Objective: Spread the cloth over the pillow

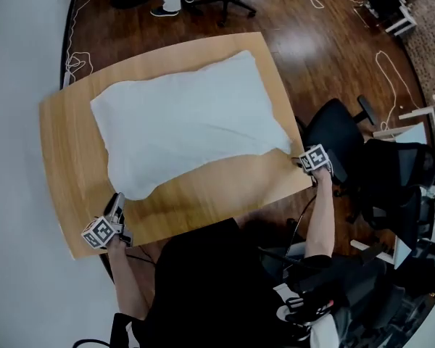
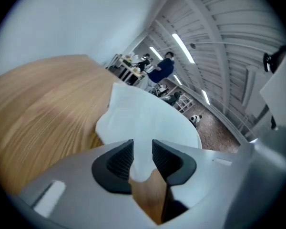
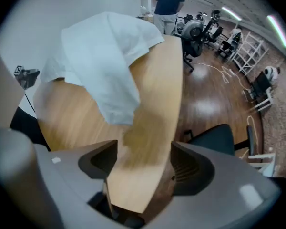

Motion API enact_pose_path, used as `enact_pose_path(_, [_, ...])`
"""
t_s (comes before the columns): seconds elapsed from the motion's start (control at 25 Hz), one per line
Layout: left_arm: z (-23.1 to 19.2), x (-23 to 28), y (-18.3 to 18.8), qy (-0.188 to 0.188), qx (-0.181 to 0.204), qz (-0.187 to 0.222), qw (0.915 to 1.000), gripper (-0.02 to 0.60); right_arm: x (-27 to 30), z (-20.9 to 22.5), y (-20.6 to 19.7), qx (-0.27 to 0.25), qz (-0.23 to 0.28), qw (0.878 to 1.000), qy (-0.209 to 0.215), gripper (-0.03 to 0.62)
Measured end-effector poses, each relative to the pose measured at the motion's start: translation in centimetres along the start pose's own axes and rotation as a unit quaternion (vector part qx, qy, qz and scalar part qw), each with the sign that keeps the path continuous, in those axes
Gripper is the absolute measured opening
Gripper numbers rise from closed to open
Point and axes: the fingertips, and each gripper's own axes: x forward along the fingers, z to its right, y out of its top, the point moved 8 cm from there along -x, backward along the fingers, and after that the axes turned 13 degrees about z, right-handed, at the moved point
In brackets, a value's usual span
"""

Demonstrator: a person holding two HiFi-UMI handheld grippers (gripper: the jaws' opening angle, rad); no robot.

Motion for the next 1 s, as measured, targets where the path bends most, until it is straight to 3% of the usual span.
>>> enact_pose_path(0.08, [2.1,2.6,1.2,-0.028,0.062,-0.012,0.9976,0.121,-3.7,1.9,2.1,-0.002,0.047,0.999,-0.022,0.353])
enact_pose_path(0.12, [2.6,3.9,1.2,-0.032,0.089,-0.025,0.9952,0.121,-5.2,2.0,3.9,0.004,0.093,0.996,-0.002,0.351])
enact_pose_path(0.24, [2.9,7.2,-0.6,-0.019,0.142,-0.067,0.9873,0.121,-5.4,0.4,7.7,0.03,0.204,0.97,0.125,0.31])
enact_pose_path(0.32, [3.0,8.5,-1.7,-0.009,0.15,-0.078,0.9855,0.112,-2.9,-0.3,8.1,0.016,0.189,0.969,0.159,0.284])
enact_pose_path(0.36, [3.1,8.7,-2.0,-0.006,0.151,-0.08,0.9853,0.109,-2.0,-0.4,8.0,0.004,0.169,0.973,0.158,0.175])
enact_pose_path(0.4, [3.1,8.8,-2.2,-0.005,0.153,-0.082,0.9848,0.104,-1.8,-0.2,7.7,-0.001,0.157,0.976,0.152,0.006])
enact_pose_path(0.56, [3.7,8.9,-2.0,-0.015,0.174,-0.095,0.9801,0.101,-6.3,1.9,7.8,0.023,0.196,0.976,0.094,0.006])
enact_pose_path(0.72, [3.6,8.8,-2.8,-0.009,0.166,-0.102,0.9807,0.098,-3.0,0.6,6.6,-0.035,0.114,0.987,0.108,0.009])
enact_pose_path(0.76, [3.5,8.6,-2.8,-0.005,0.163,-0.103,0.9812,0.098,-2.0,0.7,6.3,-0.05,0.095,0.988,0.112,0.045])
enact_pose_path(0.8, [3.4,8.5,-2.8,-0.003,0.161,-0.103,0.9816,0.098,-1.7,1.6,6.3,-0.051,0.092,0.989,0.107,0.127])
enact_pose_path(0.84, [3.3,8.4,-2.8,-0.002,0.159,-0.102,0.982,0.098,-2.2,3.3,6.7,-0.034,0.115,0.988,0.096,0.188])
enact_pose_path(0.88, [3.3,8.3,-2.8,-0.002,0.158,-0.101,0.9822,0.098,-3.2,5.5,7.9,0.001,0.167,0.982,0.086,0.213])
enact_pose_path(0.92, [3.3,8.4,-2.7,-0.001,0.159,-0.102,0.9821,0.098,-4.1,7.6,10.1,0.049,0.238,0.966,0.087,0.221])
enact_pose_path(1.0, [3.4,8.5,-2.6,0.003,0.161,-0.106,0.9813,0.097,-3.3,10.2,15.5,0.144,0.367,0.911,0.124,0.224])
